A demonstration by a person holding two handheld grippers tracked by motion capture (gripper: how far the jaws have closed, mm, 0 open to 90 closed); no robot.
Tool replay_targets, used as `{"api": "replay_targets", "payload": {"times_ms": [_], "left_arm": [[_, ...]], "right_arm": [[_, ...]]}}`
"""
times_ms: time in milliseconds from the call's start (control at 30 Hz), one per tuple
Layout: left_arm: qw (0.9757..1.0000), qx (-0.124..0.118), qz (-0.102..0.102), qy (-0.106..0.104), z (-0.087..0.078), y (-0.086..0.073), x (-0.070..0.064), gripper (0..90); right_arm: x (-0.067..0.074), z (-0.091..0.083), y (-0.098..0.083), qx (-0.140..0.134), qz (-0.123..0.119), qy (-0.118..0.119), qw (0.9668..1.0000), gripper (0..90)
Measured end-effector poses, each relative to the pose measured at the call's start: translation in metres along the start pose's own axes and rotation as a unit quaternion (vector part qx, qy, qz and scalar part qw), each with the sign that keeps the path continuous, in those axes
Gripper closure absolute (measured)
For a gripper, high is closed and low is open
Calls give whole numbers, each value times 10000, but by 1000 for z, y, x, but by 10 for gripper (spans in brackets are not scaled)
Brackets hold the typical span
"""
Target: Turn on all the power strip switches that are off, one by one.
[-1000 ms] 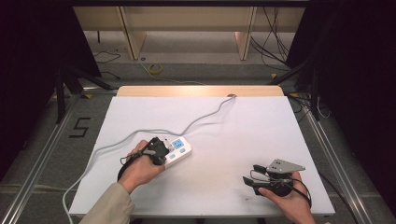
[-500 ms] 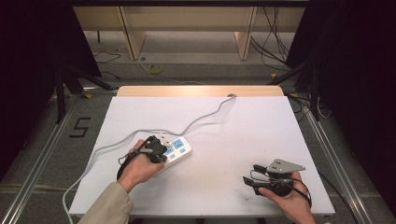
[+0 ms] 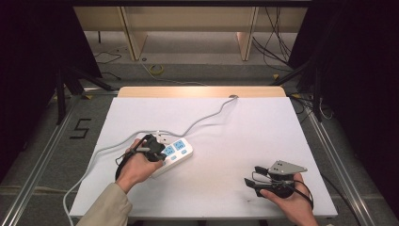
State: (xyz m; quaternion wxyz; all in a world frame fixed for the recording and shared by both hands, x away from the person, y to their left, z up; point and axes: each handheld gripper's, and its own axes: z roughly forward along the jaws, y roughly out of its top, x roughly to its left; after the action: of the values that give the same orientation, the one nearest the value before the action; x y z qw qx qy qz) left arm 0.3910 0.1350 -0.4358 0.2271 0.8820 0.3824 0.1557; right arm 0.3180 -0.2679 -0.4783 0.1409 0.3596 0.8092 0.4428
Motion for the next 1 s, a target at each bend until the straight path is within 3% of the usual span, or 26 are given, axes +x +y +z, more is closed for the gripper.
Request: {"api": "replay_targets", "payload": {"times_ms": [233,1000], "left_arm": [[9999,-75,-88,-42,-2,3,1,900],[9999,37,54,-136,2,22,-5,900]], "right_arm": [[0,1,0,31,11,9,10000,358],[0,2,0,30,9,39,10000,358]]}}
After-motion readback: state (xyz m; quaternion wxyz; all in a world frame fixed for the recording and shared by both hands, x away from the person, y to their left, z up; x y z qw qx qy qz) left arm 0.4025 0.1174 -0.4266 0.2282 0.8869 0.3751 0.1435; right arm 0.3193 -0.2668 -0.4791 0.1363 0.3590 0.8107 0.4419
